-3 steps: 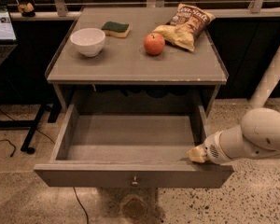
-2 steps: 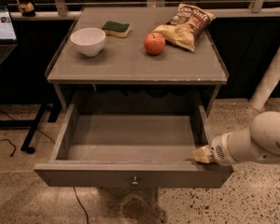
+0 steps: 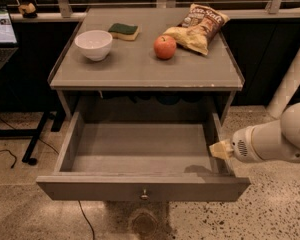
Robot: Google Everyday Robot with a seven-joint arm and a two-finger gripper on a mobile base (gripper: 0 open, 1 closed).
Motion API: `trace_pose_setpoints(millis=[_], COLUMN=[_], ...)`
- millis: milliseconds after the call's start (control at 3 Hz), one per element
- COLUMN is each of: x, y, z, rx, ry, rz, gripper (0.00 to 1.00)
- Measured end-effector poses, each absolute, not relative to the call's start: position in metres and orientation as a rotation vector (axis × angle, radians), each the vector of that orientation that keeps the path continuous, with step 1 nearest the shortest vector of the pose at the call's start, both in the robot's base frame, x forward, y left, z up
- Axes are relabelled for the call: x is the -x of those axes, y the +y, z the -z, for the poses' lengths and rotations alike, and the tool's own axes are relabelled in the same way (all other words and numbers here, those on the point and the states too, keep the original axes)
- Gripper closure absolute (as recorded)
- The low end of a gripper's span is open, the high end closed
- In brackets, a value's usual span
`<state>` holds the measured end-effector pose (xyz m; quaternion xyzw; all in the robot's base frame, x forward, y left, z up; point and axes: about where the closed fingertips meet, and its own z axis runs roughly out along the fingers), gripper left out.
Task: Open top drawer
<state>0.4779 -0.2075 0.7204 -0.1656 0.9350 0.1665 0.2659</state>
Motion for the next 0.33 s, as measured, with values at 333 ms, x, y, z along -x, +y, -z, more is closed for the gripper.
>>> trace_pose_setpoints(millis=[333], x=[-0.4752], y=[-0.2089], z=[-0.7535], rx=[0.429], ry=[2.468], rz=[-0.401], gripper=[0.12])
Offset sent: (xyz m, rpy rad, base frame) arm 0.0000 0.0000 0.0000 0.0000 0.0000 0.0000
